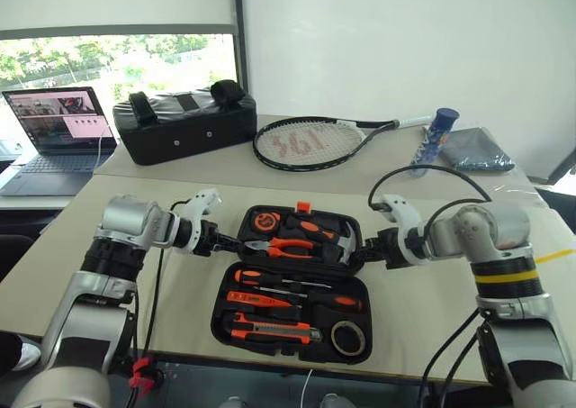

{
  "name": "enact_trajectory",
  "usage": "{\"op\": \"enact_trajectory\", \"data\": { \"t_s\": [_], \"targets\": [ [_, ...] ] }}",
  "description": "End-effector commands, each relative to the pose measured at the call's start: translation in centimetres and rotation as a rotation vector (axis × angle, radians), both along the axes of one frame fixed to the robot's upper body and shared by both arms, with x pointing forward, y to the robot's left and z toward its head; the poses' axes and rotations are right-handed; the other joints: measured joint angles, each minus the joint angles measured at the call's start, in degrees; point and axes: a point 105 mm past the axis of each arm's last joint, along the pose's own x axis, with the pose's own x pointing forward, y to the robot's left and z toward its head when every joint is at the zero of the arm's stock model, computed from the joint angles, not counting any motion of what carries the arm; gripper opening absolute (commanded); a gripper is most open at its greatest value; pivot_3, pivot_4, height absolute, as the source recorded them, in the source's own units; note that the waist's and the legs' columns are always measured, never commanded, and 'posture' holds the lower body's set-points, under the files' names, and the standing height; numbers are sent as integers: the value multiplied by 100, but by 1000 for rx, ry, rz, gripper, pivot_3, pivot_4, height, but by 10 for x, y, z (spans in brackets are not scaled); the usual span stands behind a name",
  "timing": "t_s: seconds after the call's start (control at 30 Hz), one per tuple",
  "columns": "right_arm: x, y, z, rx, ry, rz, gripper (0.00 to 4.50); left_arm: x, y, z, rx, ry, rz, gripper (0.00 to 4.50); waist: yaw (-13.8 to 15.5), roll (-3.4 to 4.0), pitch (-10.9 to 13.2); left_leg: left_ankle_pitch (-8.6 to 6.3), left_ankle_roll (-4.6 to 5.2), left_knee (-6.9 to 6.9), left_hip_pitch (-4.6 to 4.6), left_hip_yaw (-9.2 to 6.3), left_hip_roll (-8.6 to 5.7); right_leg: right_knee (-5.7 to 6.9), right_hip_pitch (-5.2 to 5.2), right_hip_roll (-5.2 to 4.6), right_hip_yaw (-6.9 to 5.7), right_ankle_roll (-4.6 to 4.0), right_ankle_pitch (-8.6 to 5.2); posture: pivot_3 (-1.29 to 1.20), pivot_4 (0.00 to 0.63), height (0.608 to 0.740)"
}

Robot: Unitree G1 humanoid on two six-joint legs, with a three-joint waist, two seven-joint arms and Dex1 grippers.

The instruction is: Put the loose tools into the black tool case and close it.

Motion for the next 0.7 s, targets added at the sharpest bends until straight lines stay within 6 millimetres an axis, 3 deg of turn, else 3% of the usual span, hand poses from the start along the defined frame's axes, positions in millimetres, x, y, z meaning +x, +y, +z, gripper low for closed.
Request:
{"op": "enact_trajectory", "data": {
  "t_s": [0.03, 0.07, 0.2, 0.33, 0.57, 0.7],
  "targets": [
    [0, -4, -4, -29, 29, -18, 0, 0, 2, -1, 14, 15, 16, 392, -2, 1, -3, 0, 0, 0, 2, 0, 0, 0, 2, 0, 0, 0, 0, 0, 150, 740],
    [0, -3, -5, -21, 35, -21, 0, 0, 2, -1, 8, 15, 20, 45, -5, 1, -4, 0, 0, 0, 8, 0, 0, 0, 8, 0, 0, 0, 0, 0, 150, 740],
    [0, -4, -5, -12, 37, -32, 0, 2, 3, 1, -14, 2, 45, 45, -8, 1, -4, 2, 3, 0, 12, 0, 0, 2, 11, 0, 1, 1, 1, 0, 150, 740],
    [3, 1, 15, 51, -73, -39, 0, 5, 5, 8, -52, -58, 62, 45, -6, 1, -4, 5, 5, 0, 10, 0, -1, 5, 9, 0, 2, 2, 2, 0, 150, 740],
    [-12, 20, 61, 167, -550, 143, 0, 4, 1, 36, -285, -328, -5, 45, -5, 2, -3, 9, 3, 0, -9, -4, -2, 13, -12, -1, 1, 4, 4, 0, 150, 740],
    [-30, 23, 67, 119, -860, 296, 0, -9, -2, 55, -409, -612, -132, 45, 10, 2, -3, 9, 3, 0, -27, -4, -2, -2, -22, -4, -1, 6, 5, 0, 150, 740]
  ]
}}
